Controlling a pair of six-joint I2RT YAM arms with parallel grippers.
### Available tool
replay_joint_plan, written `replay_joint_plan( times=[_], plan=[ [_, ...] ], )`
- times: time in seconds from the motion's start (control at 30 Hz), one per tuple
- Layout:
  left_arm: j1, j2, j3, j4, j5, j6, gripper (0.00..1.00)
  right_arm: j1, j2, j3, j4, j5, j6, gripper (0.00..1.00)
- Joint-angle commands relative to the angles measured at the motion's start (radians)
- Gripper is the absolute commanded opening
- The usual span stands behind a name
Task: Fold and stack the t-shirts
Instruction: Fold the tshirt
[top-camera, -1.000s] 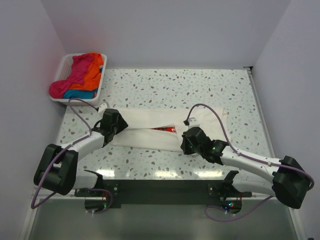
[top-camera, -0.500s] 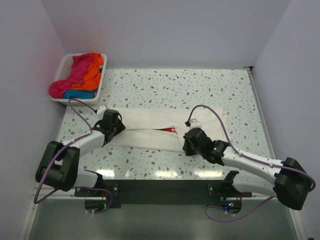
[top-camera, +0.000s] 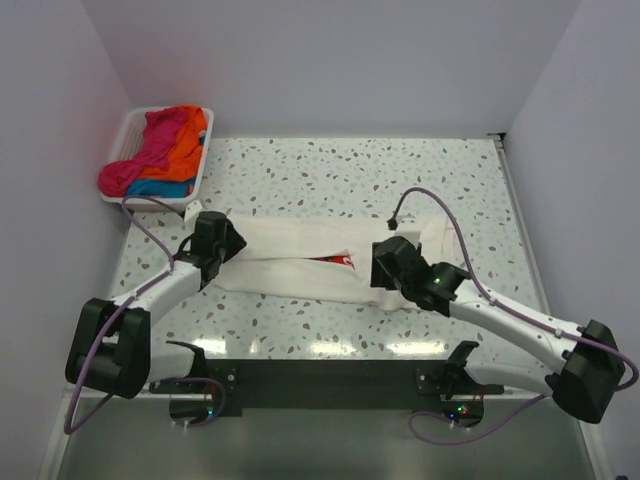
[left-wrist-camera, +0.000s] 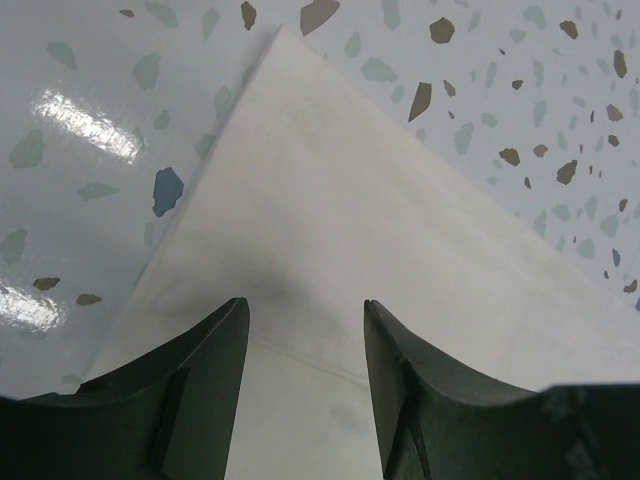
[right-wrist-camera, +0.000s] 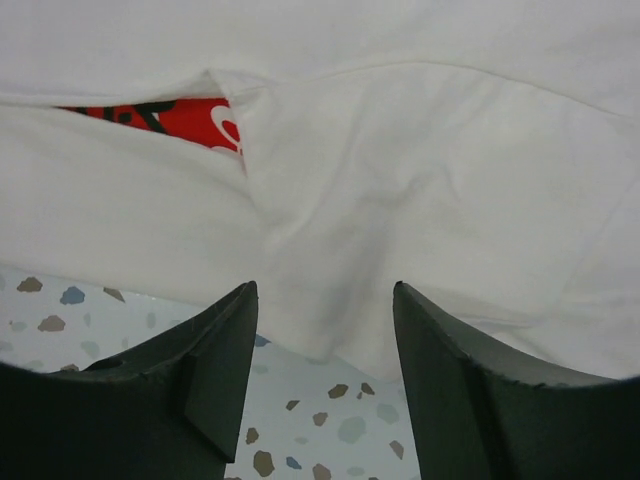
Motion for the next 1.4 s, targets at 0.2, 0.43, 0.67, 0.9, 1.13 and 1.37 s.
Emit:
replay_joint_plan(
  times=[0.2, 0.43, 0.67, 0.9, 1.13, 1.37],
  plan=[
    [-0.011, 0.018, 0.011, 0.122, 0.106, -0.014, 0.54, -0.209, -0.031, -0.084, -0.085, -0.021, 0.033, 0.59],
    [-0.011, 0.028, 0.009, 0.148, 0.118, -0.014, 0.55, -0.252, -0.073, -0.122, -0.171, -0.032, 0.103, 0.41],
    [-0.011, 0.062, 0.003, 0.185, 0.139, -0.023, 0.55, -0.255, -0.251, -0.162, -0.264, -0.055, 0.204, 0.3],
    [-0.011, 0.073, -0.011, 0.212, 0.155, -0.026, 0.55, -0.255, -0.129, -0.044, -0.162, -0.057, 0.165, 0.28],
    [-0.013, 0.085, -0.005, 0.194, 0.138, -0.014, 0.55, -0.333, 0.139, 0.028, -0.05, -0.034, 0.224, 0.39],
    [-0.039, 0.237, 0.041, 0.125, 0.052, -0.012, 0.51, -0.512, 0.395, 0.109, 0.062, -0.141, 0.18, 0.39]
  ],
)
